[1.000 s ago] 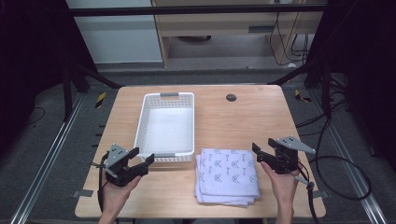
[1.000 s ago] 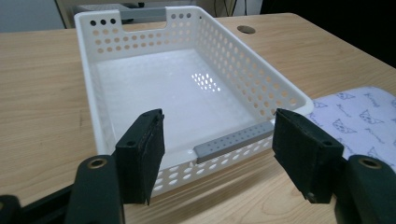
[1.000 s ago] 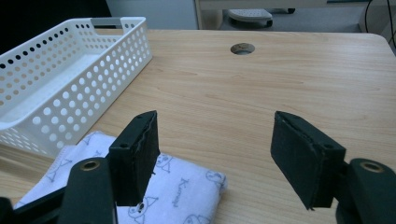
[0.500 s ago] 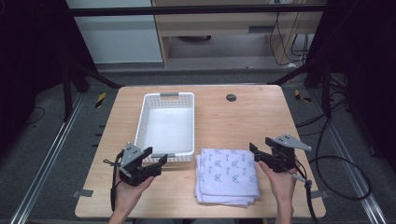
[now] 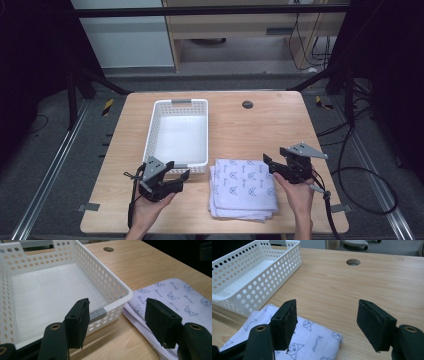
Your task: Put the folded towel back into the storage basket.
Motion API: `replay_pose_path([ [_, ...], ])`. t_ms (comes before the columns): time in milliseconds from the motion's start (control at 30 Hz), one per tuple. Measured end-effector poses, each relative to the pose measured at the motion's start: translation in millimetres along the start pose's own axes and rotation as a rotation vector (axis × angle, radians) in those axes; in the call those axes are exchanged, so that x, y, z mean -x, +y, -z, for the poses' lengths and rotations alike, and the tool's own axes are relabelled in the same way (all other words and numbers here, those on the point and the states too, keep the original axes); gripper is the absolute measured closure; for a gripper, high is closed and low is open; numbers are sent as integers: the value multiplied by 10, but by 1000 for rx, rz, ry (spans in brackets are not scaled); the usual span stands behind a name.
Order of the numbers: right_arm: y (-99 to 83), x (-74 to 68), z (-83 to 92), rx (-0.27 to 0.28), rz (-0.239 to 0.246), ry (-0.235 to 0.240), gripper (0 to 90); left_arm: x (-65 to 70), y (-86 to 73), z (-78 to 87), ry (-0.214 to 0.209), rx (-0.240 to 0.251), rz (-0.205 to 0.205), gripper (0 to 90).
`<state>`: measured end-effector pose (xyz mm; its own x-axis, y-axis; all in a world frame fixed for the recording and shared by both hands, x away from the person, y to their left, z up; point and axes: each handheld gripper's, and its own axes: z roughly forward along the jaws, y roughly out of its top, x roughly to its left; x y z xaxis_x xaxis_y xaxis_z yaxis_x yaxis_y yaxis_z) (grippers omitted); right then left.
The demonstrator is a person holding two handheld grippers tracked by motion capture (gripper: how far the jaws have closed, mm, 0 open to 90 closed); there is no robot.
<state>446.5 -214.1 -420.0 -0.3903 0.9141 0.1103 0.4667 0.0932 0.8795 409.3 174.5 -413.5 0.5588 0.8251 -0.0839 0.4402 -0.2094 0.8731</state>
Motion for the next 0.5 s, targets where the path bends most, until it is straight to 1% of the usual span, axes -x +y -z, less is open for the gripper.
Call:
replay_pose_path([
  [100, -18, 11, -11, -2, 1, 6, 328, 63, -22, -44, -13, -14, -12, 359],
  [233, -45, 24, -25, -10, -3, 7, 329, 113, -45, -79, -23, -27, -19, 360],
  [367, -76, 35, -46, -11, -17, 13, 331, 154, -74, -105, -30, -38, -30, 361],
  [500, -108, 40, -79, -24, -21, 16, 331, 183, -99, -128, -38, -48, -33, 361],
])
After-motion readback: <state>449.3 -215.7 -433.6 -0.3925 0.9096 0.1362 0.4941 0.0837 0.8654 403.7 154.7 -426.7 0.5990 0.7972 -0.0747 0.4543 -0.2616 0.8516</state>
